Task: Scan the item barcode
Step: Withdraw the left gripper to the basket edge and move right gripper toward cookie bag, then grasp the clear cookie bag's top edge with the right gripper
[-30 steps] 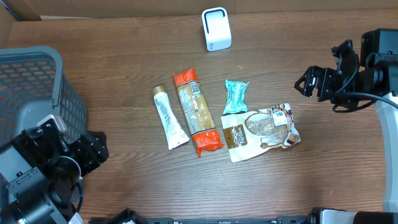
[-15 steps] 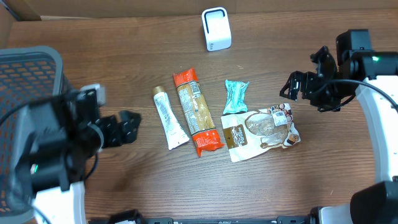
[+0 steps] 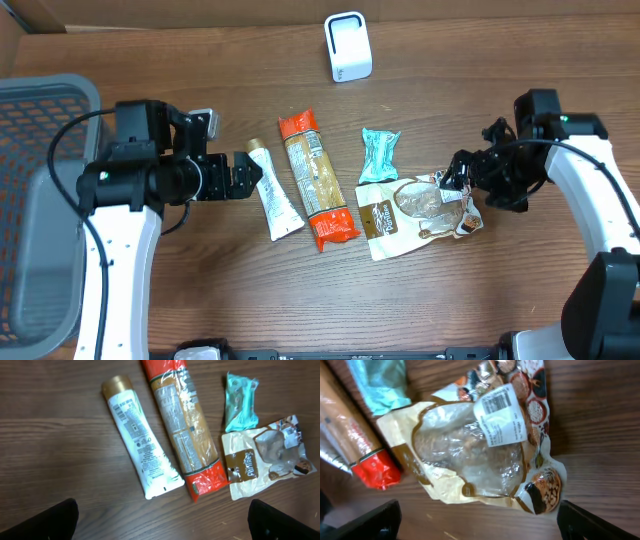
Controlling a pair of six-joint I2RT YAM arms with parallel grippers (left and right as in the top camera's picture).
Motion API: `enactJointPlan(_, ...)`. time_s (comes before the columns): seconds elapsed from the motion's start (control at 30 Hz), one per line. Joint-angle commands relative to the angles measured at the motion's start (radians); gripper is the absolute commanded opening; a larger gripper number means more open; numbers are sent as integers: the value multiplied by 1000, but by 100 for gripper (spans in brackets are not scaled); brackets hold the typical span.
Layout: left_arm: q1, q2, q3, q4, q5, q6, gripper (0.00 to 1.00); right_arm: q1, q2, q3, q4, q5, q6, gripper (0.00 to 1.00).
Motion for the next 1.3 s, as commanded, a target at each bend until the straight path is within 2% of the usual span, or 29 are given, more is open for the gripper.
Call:
enactJointPlan(0.0, -3, 44, -2, 0, -8, 22, 100, 2, 3, -44, 21, -3, 99, 96)
enactJointPlan(0.07, -3, 70, -2, -3, -8, 23, 100, 8, 3, -55, 22, -35, 111, 93)
enactJointPlan(0.13, -3, 92, -2, -2, -8, 23, 100, 19, 3, -59, 16, -56, 117, 86)
enactJointPlan(0.33, -3, 154, -2, -2, -8, 23, 100, 61, 3, -58, 24, -150, 126, 81)
enactJointPlan(0.6, -3, 211, -2, 2, -8, 23, 100, 136, 3, -82, 43, -103, 198, 81)
enactJointPlan(0.9, -3, 211, -2, 32, -7, 37, 100, 170, 3, -266, 193, -56, 303, 81)
enactJointPlan(1.27, -3, 211, -2, 32, -8, 38, 100, 158, 3, -303, 361, 192, 458, 82)
